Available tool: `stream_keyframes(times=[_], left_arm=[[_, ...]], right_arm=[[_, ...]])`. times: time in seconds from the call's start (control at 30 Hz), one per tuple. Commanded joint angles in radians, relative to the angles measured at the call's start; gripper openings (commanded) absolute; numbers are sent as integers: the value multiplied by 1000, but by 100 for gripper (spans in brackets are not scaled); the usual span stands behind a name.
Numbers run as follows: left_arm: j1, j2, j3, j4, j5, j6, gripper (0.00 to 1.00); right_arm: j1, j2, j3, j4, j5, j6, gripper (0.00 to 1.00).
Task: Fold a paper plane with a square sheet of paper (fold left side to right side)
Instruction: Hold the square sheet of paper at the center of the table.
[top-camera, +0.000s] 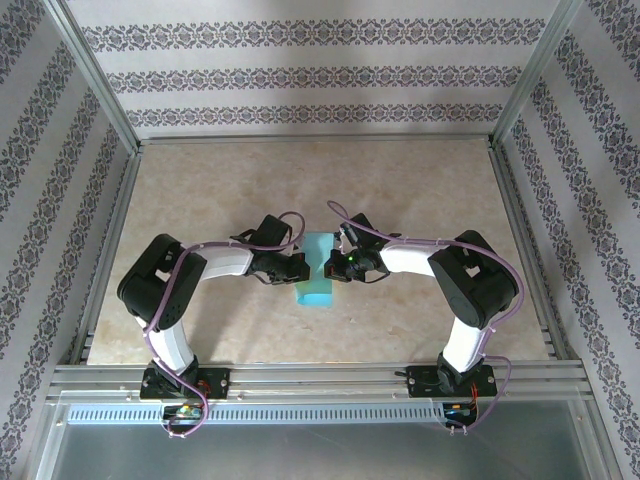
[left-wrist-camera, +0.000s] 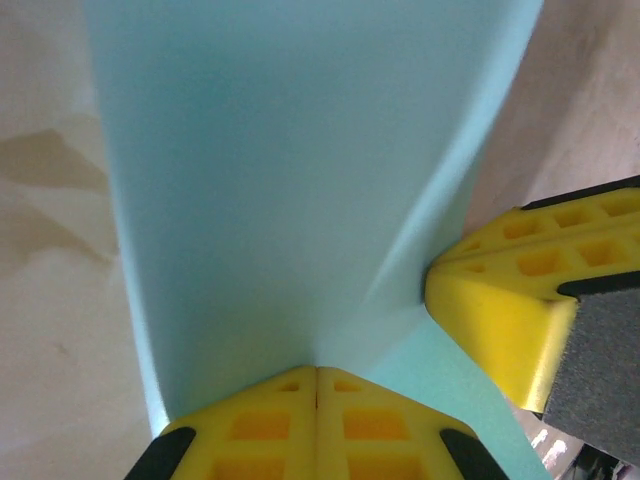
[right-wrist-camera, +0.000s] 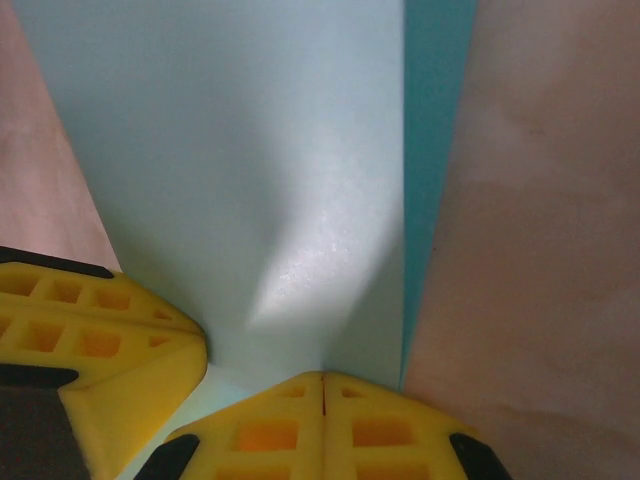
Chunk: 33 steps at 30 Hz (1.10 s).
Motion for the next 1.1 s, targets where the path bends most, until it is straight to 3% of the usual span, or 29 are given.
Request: stream_keyframes(times=[0.0,0.33,0.73,1.07], left_arm=[[-2,15,-3,-42,-28,8,6],[-6,23,-18,-46,-47,-1,6],[-9,20,-16,-49,-59,-3,6],[-10,20,-18,-43,-56,-6,6]], right_arm=[[12,50,-18,-128,89,-21,0],[13,38,8,-127,68,-21,0],[11,-80,89,-143,42,-21,0],[19,43,190,-30,-4,-6,0]])
